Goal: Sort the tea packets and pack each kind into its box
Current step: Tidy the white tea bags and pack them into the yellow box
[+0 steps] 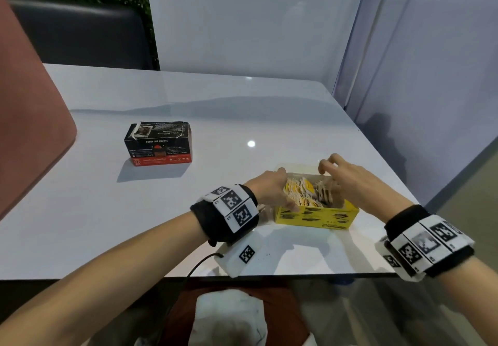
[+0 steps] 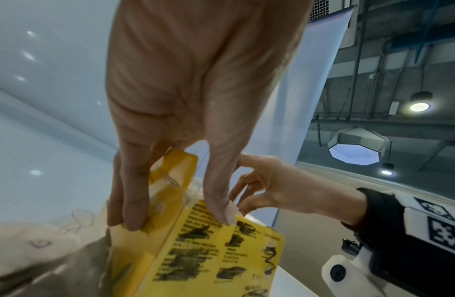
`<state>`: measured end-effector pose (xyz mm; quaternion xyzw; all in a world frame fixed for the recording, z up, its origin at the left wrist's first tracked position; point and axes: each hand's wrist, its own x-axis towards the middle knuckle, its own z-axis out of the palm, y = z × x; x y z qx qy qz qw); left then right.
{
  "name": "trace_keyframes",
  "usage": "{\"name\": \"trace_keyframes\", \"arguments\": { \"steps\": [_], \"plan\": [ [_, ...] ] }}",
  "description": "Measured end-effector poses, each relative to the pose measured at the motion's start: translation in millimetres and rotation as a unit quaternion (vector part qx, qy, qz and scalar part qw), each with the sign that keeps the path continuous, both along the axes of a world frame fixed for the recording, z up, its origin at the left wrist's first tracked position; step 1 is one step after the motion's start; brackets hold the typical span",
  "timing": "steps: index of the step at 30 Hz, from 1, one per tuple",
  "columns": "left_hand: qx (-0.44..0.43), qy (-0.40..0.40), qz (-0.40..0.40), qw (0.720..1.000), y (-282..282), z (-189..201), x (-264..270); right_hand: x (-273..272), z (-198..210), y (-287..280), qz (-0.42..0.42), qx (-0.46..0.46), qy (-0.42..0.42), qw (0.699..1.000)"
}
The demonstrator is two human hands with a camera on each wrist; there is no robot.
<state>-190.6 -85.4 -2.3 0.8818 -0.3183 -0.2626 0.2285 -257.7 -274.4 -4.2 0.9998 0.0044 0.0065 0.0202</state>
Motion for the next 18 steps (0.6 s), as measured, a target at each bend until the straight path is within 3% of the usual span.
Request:
{"name": "trace_keyframes", "arguments": {
  "steps": [13, 18],
  "plan": [
    [-0.022, 0.015, -0.009, 1.000, 0.2, -2.7, 0.5, 5.2, -19.1, 8.6, -0.084, 0.022, -0.009, 0.996],
    [-0.022, 0.020, -0.053, 0.998, 12.0, 5.7, 5.8, -2.0, -17.4, 14.2, -0.083, 0.042, -0.004, 0.996]
  ]
}}
